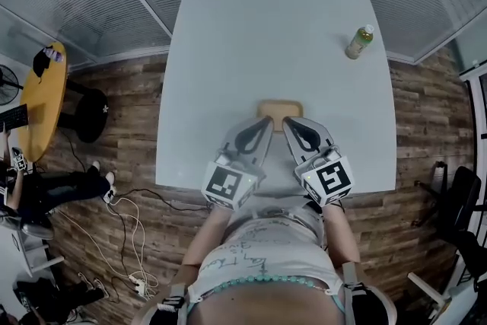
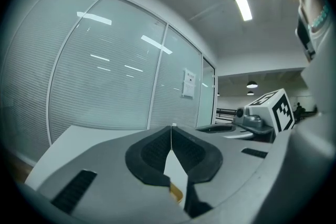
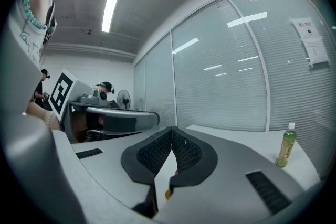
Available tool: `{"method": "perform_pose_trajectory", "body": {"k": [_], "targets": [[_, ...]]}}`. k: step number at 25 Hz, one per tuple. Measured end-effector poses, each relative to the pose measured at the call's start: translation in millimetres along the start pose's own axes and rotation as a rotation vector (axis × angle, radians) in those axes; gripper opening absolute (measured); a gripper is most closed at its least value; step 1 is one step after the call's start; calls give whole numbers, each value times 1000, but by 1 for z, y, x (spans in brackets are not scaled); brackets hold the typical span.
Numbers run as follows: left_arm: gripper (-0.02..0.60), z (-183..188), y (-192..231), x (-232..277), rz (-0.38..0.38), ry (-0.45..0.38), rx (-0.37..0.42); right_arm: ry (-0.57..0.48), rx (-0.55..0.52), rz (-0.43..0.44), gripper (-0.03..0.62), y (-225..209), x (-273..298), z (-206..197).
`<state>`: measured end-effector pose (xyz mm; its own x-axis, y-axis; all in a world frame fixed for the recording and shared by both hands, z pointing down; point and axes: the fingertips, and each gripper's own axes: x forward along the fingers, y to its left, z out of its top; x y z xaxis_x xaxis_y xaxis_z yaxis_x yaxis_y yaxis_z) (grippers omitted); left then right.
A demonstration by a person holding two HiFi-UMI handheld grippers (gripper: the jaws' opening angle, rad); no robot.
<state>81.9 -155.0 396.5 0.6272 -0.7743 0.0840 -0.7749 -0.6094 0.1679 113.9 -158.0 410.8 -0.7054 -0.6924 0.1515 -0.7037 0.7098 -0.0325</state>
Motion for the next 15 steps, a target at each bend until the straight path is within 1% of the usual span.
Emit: {"method": "perform_pose_trajectory", "body": {"k": [4,7,15], "targets": [[0,-4,10,-1,-32,17,-3,13,29,-50,2,-4,7,-5],[0,-8,19,-1,-52,35,-2,30,28,-64,2,-5,14,-10],[0,-32,31,-7,-56,99,-12,120,13,-115,2,-18,19,-42]]}}
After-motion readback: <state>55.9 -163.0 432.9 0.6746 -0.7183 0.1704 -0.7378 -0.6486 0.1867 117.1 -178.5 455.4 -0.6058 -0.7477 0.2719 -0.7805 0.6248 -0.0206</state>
